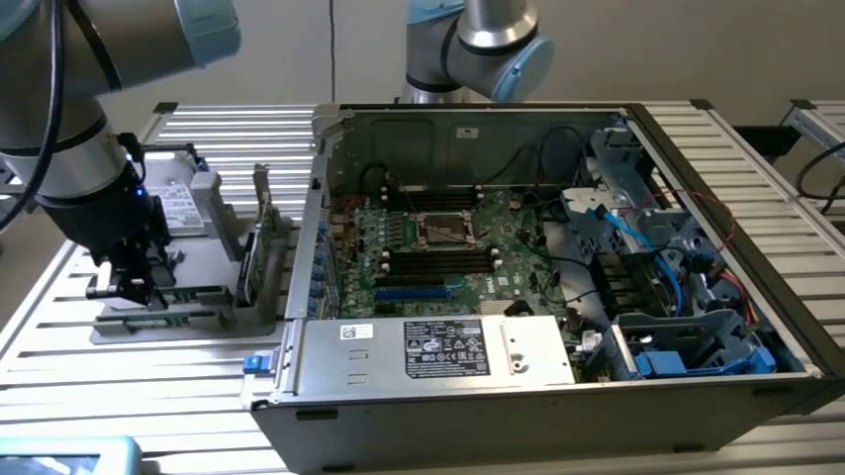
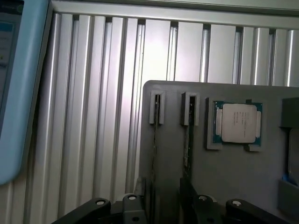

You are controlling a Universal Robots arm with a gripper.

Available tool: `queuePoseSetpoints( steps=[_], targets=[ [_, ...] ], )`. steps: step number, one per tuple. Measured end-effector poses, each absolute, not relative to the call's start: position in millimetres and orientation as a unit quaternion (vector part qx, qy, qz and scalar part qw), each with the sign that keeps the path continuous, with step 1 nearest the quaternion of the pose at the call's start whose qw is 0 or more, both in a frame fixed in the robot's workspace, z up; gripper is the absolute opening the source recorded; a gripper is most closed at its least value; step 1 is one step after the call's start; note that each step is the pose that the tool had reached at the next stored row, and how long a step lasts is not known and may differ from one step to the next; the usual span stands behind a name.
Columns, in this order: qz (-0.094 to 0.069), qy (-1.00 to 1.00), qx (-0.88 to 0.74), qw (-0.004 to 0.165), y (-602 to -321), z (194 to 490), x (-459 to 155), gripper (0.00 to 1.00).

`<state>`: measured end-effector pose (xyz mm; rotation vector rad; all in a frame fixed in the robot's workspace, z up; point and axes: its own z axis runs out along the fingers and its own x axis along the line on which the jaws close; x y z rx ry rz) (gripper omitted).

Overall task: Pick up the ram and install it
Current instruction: 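Pick up the ram and move it above insertion slot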

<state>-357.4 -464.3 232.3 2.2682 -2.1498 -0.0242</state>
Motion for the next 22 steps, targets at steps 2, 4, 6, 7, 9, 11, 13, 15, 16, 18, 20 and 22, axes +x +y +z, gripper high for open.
queuePoseSetpoints(
  steps=[2,4,6,7,9,11,13,15,16,18,20,22],
  targets=[
    [-0.008,-0.688,0.726,0.008,-465,229,-357,0.42],
    [-0.008,-0.688,0.726,0.008,-466,225,-357,0.42],
    [-0.008,-0.688,0.726,0.008,-467,221,-357,0.42],
    [-0.008,-0.688,0.726,0.008,-468,220,-357,0.42],
    [-0.008,-0.688,0.726,0.009,-470,216,-357,0.42],
    [-0.008,-0.688,0.726,0.009,-470,212,-357,0.42],
    [-0.008,-0.688,0.726,0.009,-470,210,-357,0.42],
    [-0.008,-0.688,0.726,0.009,-470,207,-357,0.42],
    [-0.008,-0.688,0.726,0.009,-470,206,-357,0.42],
    [-0.008,-0.688,0.726,0.009,-470,204,-357,0.42],
    [-0.008,-0.688,0.726,0.009,-470,201,-357,0.42],
    [-0.008,-0.688,0.726,0.009,-470,200,-357,0.42]
  ],
)
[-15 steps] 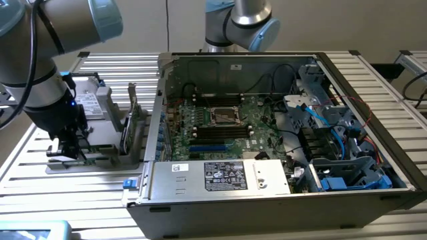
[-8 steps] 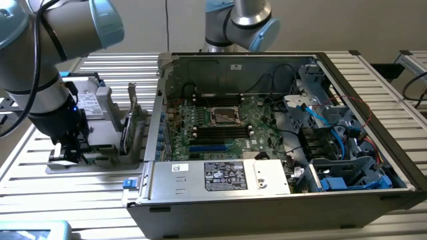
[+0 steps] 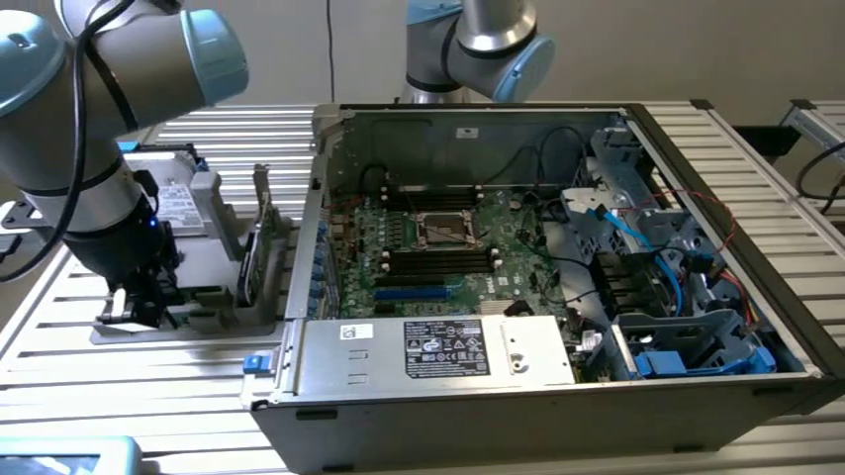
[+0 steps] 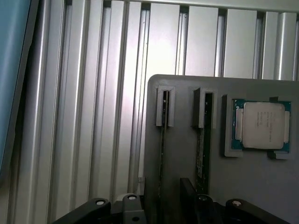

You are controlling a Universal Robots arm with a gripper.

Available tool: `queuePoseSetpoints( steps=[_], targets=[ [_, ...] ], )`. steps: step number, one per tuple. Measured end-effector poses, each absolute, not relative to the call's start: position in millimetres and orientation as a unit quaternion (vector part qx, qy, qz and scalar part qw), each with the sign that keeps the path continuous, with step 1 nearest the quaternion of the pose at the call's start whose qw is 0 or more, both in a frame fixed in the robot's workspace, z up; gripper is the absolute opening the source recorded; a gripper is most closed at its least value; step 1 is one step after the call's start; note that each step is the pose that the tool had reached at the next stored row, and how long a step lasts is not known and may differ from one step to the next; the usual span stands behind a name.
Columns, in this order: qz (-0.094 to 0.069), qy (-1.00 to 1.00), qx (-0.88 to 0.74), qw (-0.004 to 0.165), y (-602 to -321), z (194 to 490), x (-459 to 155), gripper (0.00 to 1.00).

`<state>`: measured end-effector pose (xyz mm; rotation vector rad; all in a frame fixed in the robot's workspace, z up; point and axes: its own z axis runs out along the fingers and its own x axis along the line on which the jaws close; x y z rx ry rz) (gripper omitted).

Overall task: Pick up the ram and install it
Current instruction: 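Pick up the ram and move it above insertion slot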

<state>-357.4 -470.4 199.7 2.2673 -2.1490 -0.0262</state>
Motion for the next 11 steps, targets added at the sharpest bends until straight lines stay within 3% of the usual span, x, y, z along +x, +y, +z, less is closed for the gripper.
queuePoseSetpoints(
  steps=[9,11],
  targets=[
    [-0.009,-0.688,0.726,0.009,-470.4,197.4,-357.4,0.42],
    [-0.009,-0.688,0.726,0.009,-470.4,196.8,-357.4,0.34]
  ],
)
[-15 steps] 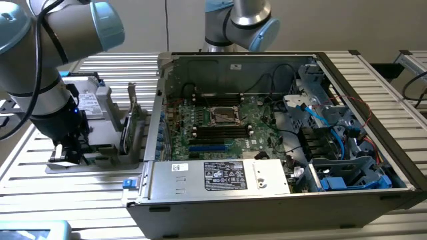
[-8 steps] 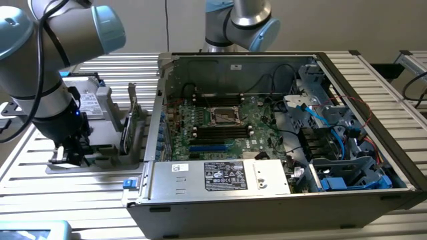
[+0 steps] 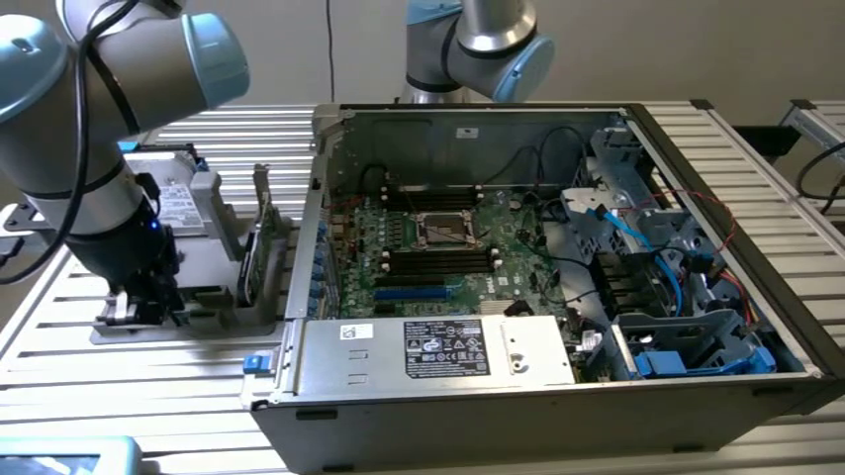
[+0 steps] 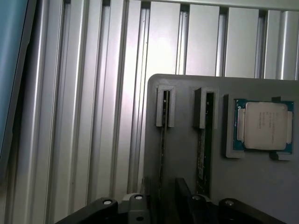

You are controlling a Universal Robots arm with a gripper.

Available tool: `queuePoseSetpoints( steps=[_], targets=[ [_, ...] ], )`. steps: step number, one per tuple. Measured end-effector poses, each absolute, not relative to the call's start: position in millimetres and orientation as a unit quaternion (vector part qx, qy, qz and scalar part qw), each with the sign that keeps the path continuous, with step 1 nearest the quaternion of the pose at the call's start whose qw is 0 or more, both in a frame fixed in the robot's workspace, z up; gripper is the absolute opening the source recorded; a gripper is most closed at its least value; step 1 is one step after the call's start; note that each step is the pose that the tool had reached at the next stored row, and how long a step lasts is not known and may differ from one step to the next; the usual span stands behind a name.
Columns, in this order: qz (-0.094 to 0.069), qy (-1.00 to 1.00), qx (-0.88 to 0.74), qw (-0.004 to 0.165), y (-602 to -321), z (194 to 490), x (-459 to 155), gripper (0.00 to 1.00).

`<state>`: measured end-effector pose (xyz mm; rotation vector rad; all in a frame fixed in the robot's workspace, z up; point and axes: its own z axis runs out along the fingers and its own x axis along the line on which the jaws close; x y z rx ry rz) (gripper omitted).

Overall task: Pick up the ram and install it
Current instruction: 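Pick up the ram and move it above insertion slot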

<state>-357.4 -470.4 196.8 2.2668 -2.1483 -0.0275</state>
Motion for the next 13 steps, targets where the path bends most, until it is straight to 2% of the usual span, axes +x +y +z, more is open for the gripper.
queuePoseSetpoints(
  steps=[1,2,4,6,13],
  targets=[
    [-0.009,-0.688,0.726,0.009,-470,196,-357,0.27],
    [-0.009,-0.688,0.726,0.009,-470,196,-357,0.27],
    [-0.009,-0.688,0.726,0.009,-470,196,-357,0.16],
    [-0.009,-0.688,0.726,0.009,-470,198,-357,0.13],
    [-0.009,-0.688,0.726,0.010,-470,229,-358,0.13]
  ],
)
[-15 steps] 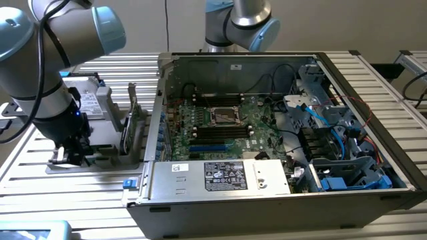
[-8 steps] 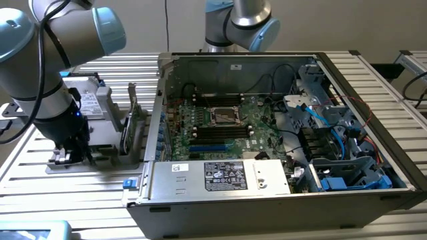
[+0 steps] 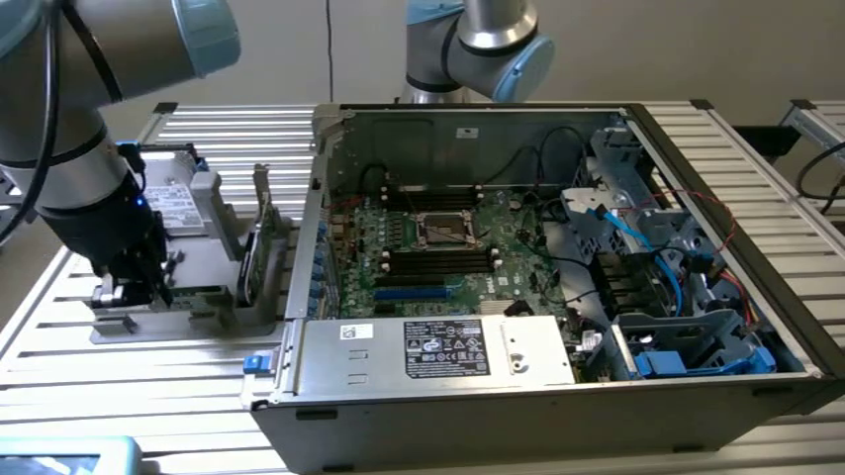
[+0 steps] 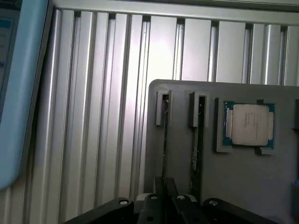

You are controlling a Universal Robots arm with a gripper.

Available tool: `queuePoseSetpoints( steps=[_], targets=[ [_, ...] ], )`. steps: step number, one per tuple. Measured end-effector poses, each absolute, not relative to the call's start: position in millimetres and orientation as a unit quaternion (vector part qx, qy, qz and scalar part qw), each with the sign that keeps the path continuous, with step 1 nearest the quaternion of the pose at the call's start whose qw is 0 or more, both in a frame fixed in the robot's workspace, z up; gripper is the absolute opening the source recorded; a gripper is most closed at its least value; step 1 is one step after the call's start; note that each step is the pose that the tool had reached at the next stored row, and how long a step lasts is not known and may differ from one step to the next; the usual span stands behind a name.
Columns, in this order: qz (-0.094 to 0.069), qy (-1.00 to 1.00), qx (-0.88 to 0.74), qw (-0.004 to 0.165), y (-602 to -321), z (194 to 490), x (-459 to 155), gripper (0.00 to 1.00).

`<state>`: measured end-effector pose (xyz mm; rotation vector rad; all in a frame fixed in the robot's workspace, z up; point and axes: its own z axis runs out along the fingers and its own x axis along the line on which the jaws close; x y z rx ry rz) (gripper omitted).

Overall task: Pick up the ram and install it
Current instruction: 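Pick up the ram and move it above insertion slot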

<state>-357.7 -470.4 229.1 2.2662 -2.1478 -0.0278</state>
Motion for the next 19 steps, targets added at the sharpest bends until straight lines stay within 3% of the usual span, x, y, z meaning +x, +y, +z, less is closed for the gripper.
queuePoseSetpoints(
  steps=[19],
  targets=[
    [-0.009,-0.688,0.726,0.010,-472,315,-332,0.13]
  ],
)
